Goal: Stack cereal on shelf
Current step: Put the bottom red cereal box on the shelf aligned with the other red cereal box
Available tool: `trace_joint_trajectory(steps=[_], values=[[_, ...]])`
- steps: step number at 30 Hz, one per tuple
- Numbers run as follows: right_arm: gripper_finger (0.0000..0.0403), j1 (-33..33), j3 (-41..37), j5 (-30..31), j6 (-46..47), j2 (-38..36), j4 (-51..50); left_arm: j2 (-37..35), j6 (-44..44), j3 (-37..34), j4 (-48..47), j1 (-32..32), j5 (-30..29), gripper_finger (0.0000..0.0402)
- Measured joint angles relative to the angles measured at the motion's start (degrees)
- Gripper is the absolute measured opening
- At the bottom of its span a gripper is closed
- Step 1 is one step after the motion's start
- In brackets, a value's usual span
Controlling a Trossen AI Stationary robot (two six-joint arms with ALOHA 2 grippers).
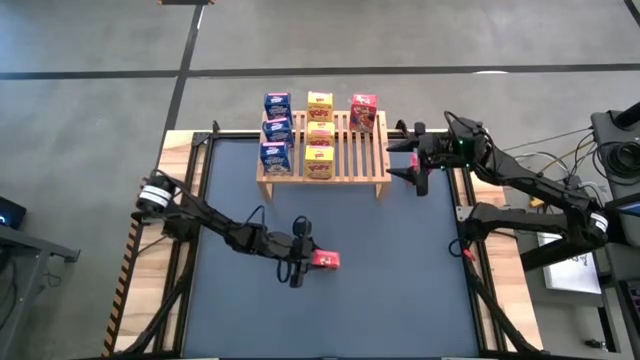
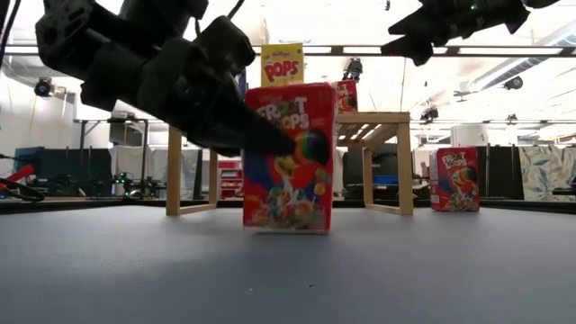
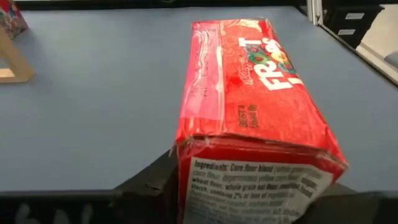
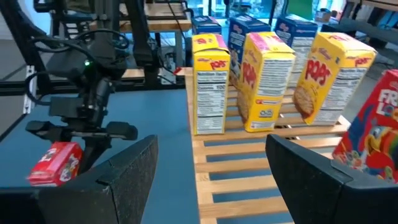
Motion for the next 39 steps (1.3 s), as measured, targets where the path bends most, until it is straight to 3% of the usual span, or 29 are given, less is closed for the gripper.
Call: trace_joint_trajectory(steps=[5, 15, 18, 23, 26, 39], values=[[0.0286, 2.84, 0.0, 0.0, 0.0, -0.07, 0.46, -2.94, -1.1, -0.03, -1.44, 0.0, -0.02, 0.014], [0.0286, 12.77, 0.0, 2.03, -1.24, -0.66, 3.03, -16.07, -2.43, -0.12, -8.14, 0.0, -0.51, 0.0167], [0.0286, 17.05, -0.32, 7.02, -5.52, -0.87, 3.03, -19.76, -2.56, -0.12, -10.46, -0.11, -3.19, 0.0168], [0.0286, 24.3, -1.24, 22.72, -6.2, -0.68, 3.0, -23.79, -2.08, -0.14, -12.87, -0.11, -7.86, 0.0168], [0.0286, 27.85, -2.44, 26.36, -6.0, -0.68, 3.83, -25.23, -0.85, -0.14, -12.65, -0.11, -8.67, 0.0168], [0.0286, 32.63, -10.53, 21.94, 2.21, 6.01, 19.34, -25.95, 0.5, 2.52, -12.54, 0.02, -9.42, 0.0168]])
